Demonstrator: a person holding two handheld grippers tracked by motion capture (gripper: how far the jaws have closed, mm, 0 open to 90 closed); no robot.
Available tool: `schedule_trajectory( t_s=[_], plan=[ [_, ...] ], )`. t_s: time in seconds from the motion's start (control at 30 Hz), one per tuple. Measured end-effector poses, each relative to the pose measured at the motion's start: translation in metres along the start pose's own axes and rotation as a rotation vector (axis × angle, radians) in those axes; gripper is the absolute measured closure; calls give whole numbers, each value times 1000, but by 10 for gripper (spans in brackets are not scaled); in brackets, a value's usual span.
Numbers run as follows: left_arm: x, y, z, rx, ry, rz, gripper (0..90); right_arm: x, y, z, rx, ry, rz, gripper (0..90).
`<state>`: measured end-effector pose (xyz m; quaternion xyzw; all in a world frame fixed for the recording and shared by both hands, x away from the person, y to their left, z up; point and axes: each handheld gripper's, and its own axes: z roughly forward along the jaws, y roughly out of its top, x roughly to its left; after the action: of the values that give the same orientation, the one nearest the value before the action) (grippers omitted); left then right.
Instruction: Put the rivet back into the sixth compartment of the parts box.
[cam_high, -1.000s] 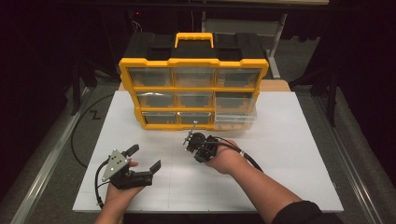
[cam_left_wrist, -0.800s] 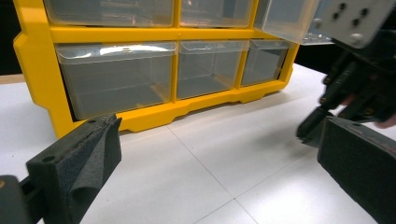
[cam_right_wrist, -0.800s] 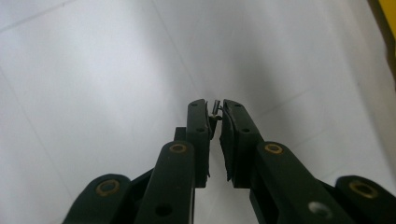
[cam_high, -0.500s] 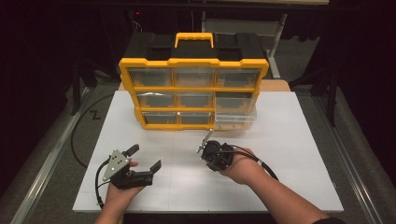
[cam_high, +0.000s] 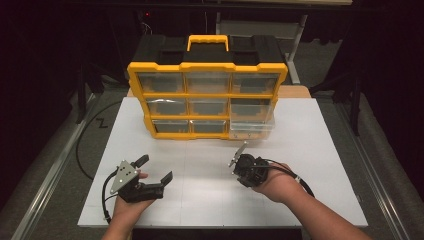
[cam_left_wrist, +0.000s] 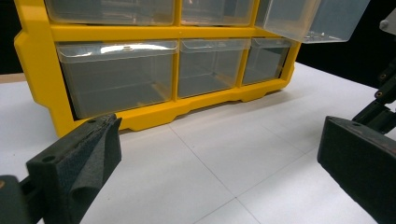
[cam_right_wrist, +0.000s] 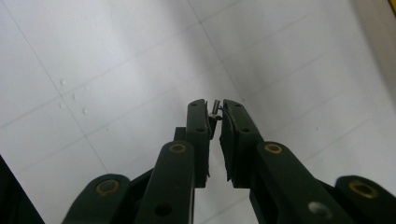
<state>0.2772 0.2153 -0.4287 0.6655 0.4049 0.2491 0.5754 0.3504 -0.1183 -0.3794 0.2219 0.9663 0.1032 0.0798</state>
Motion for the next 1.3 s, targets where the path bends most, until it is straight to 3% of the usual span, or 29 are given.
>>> schedule_trajectory(
  t_s=[0.57,1.3],
  plan=[
    [0,0,0,-1,2,0,4,-10,-24,-19,22,-8,13,839],
    [0,0,-1,-2,7,0,5,-22,-17,-57,5,-21,2,838]
  ],
)
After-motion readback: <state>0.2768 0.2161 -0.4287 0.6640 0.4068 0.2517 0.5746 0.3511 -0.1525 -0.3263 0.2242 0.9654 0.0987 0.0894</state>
